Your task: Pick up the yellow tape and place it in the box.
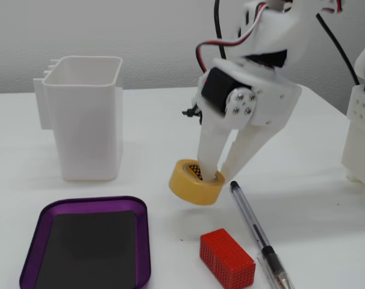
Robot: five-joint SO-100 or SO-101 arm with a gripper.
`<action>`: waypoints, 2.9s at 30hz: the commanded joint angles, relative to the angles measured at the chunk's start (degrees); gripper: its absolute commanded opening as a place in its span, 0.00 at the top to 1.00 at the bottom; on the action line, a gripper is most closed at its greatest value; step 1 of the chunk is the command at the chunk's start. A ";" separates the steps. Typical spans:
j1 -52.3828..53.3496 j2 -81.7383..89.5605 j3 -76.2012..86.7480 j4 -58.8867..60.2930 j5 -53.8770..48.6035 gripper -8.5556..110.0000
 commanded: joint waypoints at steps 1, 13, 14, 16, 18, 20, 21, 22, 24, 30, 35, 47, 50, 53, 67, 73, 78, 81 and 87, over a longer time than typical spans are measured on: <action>-3.08 5.10 -8.70 2.29 2.90 0.93; -7.38 -9.76 -15.56 -10.28 4.31 0.93; -7.21 -12.74 -17.49 -10.90 4.31 0.93; -6.86 -18.81 -21.53 -11.07 4.31 0.93; -6.86 -23.91 -24.87 -10.99 4.31 0.93; -7.12 -28.39 -26.89 -11.07 4.31 0.93; -7.21 -30.32 -27.51 -11.34 4.31 0.93; -7.03 -31.90 -28.04 -11.60 4.22 0.93; -6.77 -35.07 -29.27 -11.78 3.96 0.93; -6.24 -40.69 -31.99 -11.07 4.22 0.93; -5.89 -38.14 -32.17 -7.91 4.31 0.88; -5.89 -14.06 -32.17 5.62 4.31 0.85; -5.89 -6.42 -31.99 10.81 4.39 0.85; -5.45 2.20 -31.29 15.91 5.01 0.85; 11.07 42.89 3.96 20.04 11.60 0.85; 10.55 60.64 26.98 13.01 11.87 0.85; 10.28 73.56 41.04 12.13 12.04 0.85; 10.28 76.20 45.09 12.22 12.04 0.85; 10.20 73.92 47.02 12.30 12.48 0.85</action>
